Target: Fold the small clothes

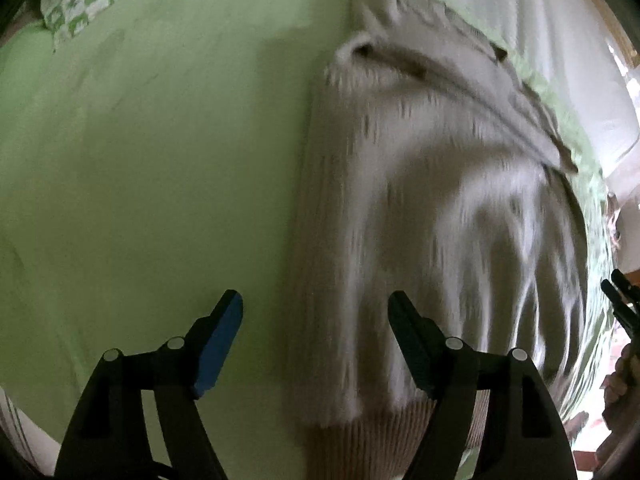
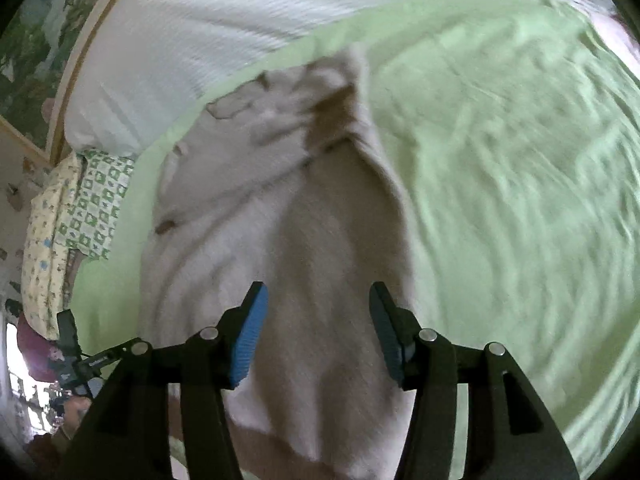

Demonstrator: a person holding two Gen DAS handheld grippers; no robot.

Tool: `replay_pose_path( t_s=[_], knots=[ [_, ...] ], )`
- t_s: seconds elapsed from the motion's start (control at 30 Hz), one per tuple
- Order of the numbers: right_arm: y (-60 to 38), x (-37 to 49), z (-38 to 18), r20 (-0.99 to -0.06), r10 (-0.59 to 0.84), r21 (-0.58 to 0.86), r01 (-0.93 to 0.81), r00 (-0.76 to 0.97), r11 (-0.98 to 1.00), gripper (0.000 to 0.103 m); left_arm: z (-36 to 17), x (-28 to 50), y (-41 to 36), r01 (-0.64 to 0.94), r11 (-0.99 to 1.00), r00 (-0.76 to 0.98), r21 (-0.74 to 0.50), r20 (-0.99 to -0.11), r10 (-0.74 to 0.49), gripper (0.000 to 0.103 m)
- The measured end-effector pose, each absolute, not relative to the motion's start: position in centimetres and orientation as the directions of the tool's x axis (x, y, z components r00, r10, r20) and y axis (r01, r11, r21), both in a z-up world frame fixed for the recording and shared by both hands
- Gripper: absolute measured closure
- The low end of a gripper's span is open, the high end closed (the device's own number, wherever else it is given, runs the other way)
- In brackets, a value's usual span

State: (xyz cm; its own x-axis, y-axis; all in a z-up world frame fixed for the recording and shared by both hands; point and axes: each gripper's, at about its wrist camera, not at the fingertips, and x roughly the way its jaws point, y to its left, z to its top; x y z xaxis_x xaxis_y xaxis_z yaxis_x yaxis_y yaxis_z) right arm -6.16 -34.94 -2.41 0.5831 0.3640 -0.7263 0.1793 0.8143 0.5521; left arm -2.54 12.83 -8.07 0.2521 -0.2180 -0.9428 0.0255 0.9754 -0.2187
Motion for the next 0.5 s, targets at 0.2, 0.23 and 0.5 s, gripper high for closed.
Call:
replay_pose_path(
  t_s=[0.2,0.23,0.5],
  knots=[
    [-35.8,-11.6,-4.7,-0.745,0.387,0.572,0.222,0.543,0.789,0.047,-8.7,-6.9,12.5,0.057,0.975,0.21,-0.216,-0.952,-0.223,0.027],
    [-35.6,-12.4,-5.2,-0.748,0.397,0.575,0.222,0.531,0.787,0.047,-8.9,-7.5,12.4,0.058,0.972,0.198,-0.226,-0.952,-0.233,0.027],
    [-33.1,-16.6,-8.0,-0.753,0.49,0.609,0.182,0.439,0.772,0.047,-9.7,-11.3,11.8,0.082,0.97,0.153,-0.229,-0.959,-0.239,0.021]
  ],
)
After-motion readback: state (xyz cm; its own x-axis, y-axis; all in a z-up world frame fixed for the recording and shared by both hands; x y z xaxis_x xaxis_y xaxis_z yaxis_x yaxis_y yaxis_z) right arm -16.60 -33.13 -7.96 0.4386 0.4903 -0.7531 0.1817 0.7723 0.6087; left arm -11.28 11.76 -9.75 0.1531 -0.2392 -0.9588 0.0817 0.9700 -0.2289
